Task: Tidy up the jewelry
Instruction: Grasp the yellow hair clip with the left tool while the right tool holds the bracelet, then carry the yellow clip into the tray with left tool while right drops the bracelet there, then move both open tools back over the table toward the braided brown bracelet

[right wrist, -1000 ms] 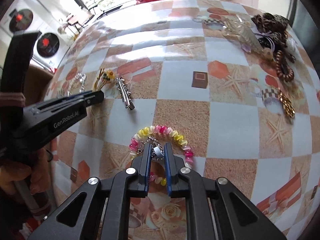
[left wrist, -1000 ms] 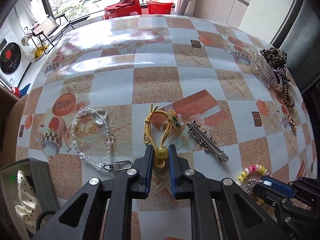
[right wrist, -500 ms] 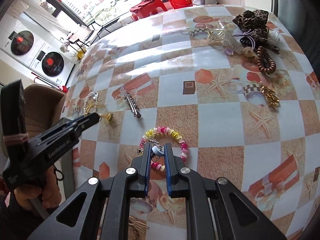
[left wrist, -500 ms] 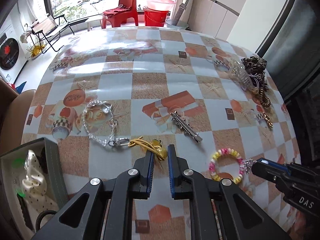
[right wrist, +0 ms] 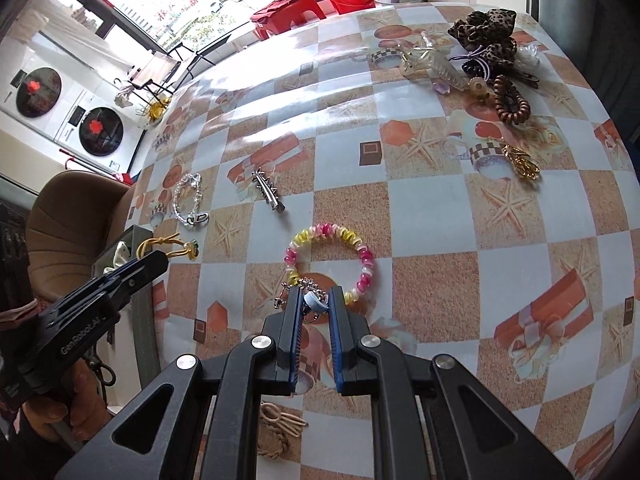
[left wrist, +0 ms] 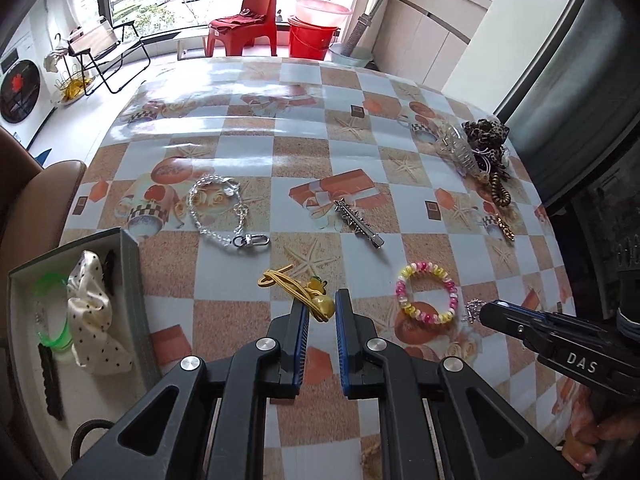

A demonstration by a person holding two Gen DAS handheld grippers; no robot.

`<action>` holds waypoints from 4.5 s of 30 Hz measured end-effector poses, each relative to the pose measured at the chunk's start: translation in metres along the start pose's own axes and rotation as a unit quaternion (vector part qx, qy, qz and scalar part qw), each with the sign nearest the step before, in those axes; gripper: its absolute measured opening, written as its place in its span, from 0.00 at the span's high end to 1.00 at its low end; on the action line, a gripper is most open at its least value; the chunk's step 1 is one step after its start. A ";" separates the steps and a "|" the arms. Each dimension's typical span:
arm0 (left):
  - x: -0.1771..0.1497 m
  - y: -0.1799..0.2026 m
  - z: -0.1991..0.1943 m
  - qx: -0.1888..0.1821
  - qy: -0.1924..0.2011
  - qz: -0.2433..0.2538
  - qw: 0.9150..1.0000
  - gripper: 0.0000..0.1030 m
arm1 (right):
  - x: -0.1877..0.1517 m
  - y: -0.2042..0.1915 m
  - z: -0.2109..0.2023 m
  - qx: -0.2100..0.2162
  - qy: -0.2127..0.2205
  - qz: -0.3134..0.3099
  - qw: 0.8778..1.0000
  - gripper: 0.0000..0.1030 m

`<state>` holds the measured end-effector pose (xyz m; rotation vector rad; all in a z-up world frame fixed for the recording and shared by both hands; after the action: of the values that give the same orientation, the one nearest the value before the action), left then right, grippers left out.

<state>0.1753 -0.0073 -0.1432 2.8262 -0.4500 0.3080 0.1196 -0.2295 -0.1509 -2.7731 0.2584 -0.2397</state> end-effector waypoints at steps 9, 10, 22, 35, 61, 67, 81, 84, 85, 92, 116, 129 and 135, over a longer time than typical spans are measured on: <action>-0.019 -0.023 -0.033 -0.008 0.018 -0.024 1.000 0.84 | -0.004 -0.025 -0.005 0.001 0.001 -0.018 1.000 0.87; -0.020 -0.025 -0.035 -0.008 0.019 -0.027 0.999 0.84 | -0.004 -0.030 -0.005 0.002 0.001 -0.022 1.000 0.87; -0.060 -0.087 -0.076 0.012 0.040 -0.087 0.995 0.84 | -0.004 -0.115 0.004 0.027 -0.007 -0.099 0.995 0.87; -0.127 -0.170 -0.081 0.049 0.023 -0.183 0.982 0.84 | -0.016 -0.228 0.048 0.058 -0.050 -0.208 0.975 0.87; -0.189 -0.214 -0.022 0.100 -0.045 -0.268 0.957 0.84 | -0.027 -0.319 0.183 0.020 -0.143 -0.282 0.949 0.87; -0.187 -0.213 -0.021 0.122 -0.058 -0.261 0.956 0.84 | -0.028 -0.317 0.186 0.015 -0.143 -0.279 0.949 0.86; -0.179 -0.207 -0.024 0.153 -0.075 -0.246 0.954 0.14 | -0.017 -0.307 0.150 0.078 -0.141 -0.262 0.952 0.59; -0.173 -0.201 -0.032 0.175 -0.053 -0.238 0.954 0.01 | -0.017 -0.299 0.133 0.090 -0.131 -0.256 0.953 0.59; -0.171 -0.200 -0.033 0.178 -0.056 -0.233 0.955 0.01 | -0.016 -0.293 0.124 0.094 -0.125 -0.252 0.955 0.59; -0.157 -0.186 -0.036 0.193 -0.060 -0.212 0.956 0.01 | -0.011 -0.250 0.088 0.091 -0.101 -0.209 0.968 0.50; -0.092 -0.013 -0.020 0.099 -0.059 -0.032 0.993 0.01 | -0.004 -0.011 0.015 -0.044 -0.043 0.001 0.998 0.18; -0.108 0.024 0.034 0.079 -0.119 -0.023 0.989 0.01 | 0.006 0.010 0.034 -0.095 -0.047 -0.024 0.994 0.18; -0.114 0.030 0.045 0.083 -0.126 -0.021 0.988 0.01 | 0.020 0.008 0.050 -0.130 -0.042 -0.051 0.989 0.19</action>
<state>0.0668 -0.0161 -0.2074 3.0480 -0.4321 -0.0242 0.1471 -0.2248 -0.1972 -3.0511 0.1359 -0.1193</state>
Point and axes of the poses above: each gripper's, at about its wrist camera, not at the fingertips, and z roughly the way its jaws point, y to its right, x to its top, the point moved 1 cm from there along z, roughly the way its jaws point, and after that the axes turned 11 degrees about -y, right-handed, at the moved point
